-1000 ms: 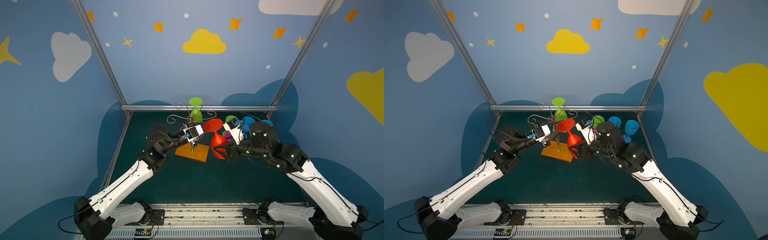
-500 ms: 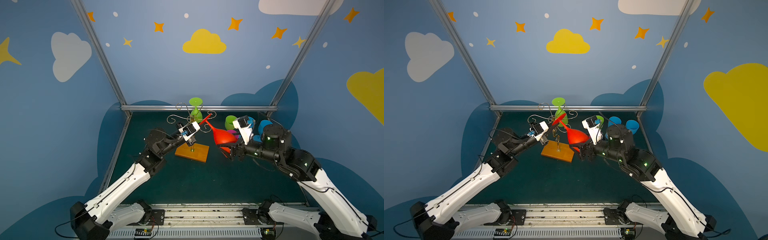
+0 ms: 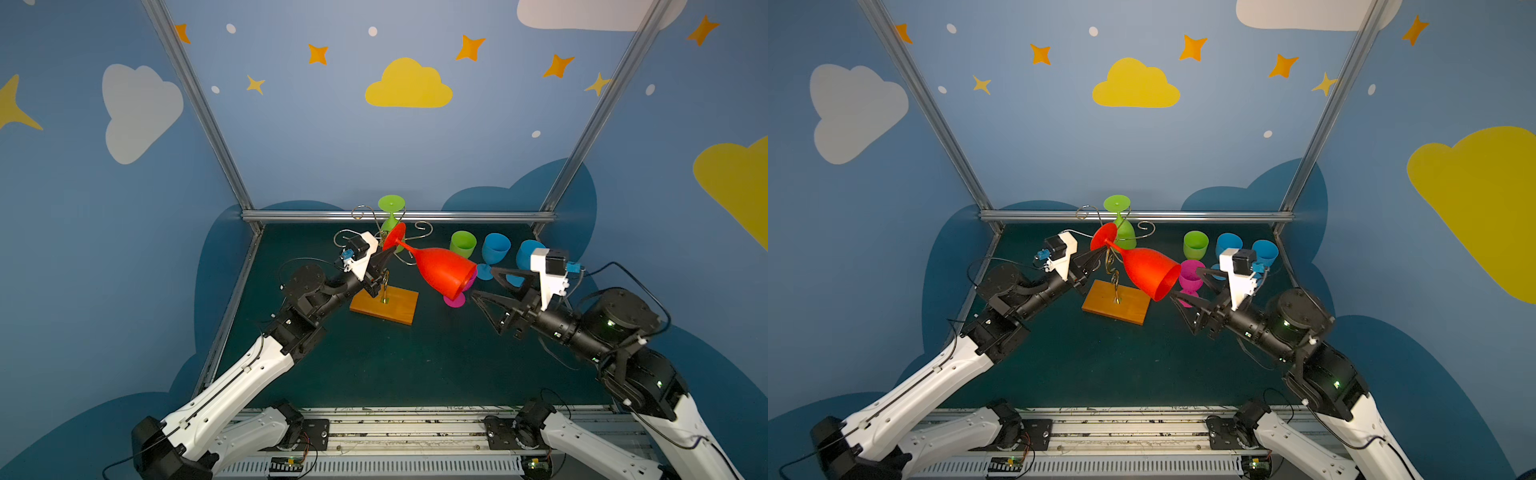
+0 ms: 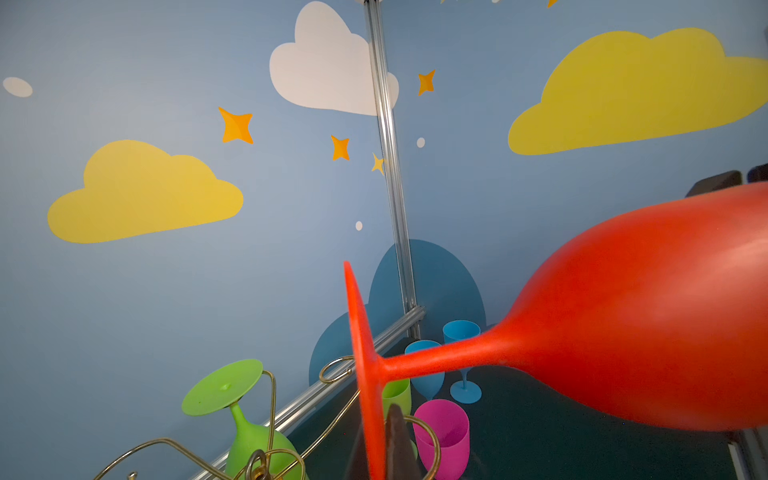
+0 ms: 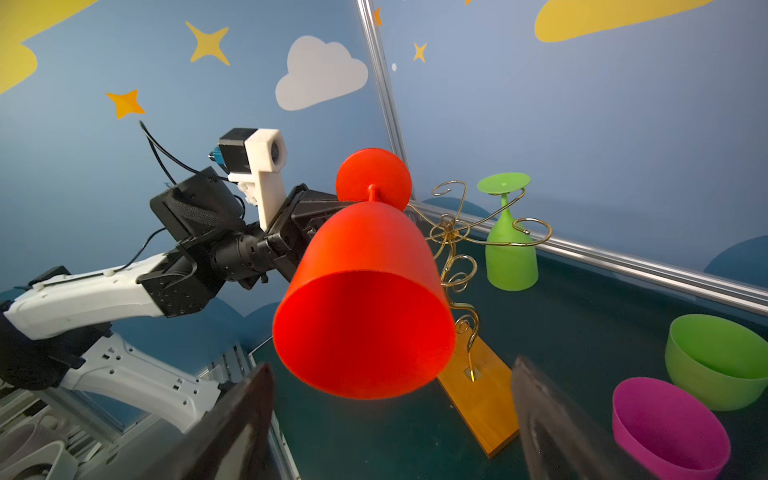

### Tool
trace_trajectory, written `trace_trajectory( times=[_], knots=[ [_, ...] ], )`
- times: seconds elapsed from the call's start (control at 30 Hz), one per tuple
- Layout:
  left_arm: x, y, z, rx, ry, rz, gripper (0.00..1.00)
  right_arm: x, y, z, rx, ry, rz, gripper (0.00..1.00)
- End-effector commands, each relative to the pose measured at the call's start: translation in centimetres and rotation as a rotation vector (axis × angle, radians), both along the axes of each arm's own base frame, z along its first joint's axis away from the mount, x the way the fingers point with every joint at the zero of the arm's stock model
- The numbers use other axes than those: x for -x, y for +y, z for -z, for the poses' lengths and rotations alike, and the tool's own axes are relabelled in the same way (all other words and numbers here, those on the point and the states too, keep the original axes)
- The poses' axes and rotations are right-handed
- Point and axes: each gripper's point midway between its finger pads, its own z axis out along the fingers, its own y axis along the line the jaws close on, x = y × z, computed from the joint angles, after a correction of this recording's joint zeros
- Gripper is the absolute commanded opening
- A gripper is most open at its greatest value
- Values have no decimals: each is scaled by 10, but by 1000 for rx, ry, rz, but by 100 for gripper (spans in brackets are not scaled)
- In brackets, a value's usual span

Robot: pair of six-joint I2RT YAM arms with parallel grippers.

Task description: Take the wine glass off the wine glass rack

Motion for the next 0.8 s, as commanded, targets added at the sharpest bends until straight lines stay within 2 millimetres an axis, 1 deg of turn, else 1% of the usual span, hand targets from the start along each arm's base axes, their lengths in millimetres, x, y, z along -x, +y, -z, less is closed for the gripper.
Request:
trace_trajectory(
  times=[0.0, 0.1, 0.33, 0.4, 0.5, 0.57, 0.63, 0.7, 0.73, 0.77],
  knots=[
    [6, 6, -14, 60, -6, 10, 3, -10, -10, 0, -34, 0, 81, 84],
    [6, 6, -14, 64, -1, 15, 3, -18, -8, 3, -22, 11, 104, 81],
    [6, 4, -12, 63, 8, 28, 3, -43, 17, -2, -7, 15, 93, 74],
    [7, 3, -11, 62, 8, 32, 3, -51, 23, -4, -6, 16, 93, 69],
    [8, 3, -12, 61, 9, 37, 3, -58, 34, -7, -4, 18, 75, 51],
    [8, 3, -11, 59, 9, 37, 3, -60, 41, -8, -6, 19, 53, 37],
    [7, 3, -9, 53, 13, 36, 3, -59, 44, -10, -11, 19, 37, 24],
    [6, 3, -9, 48, 14, 31, 3, -58, 44, -11, -14, 20, 31, 12],
    [5, 4, -8, 47, 15, 27, 5, -58, 44, -12, -16, 20, 31, 7],
    [5, 5, -8, 48, 15, 24, 9, -57, 43, -12, -16, 20, 33, 2]
  ],
)
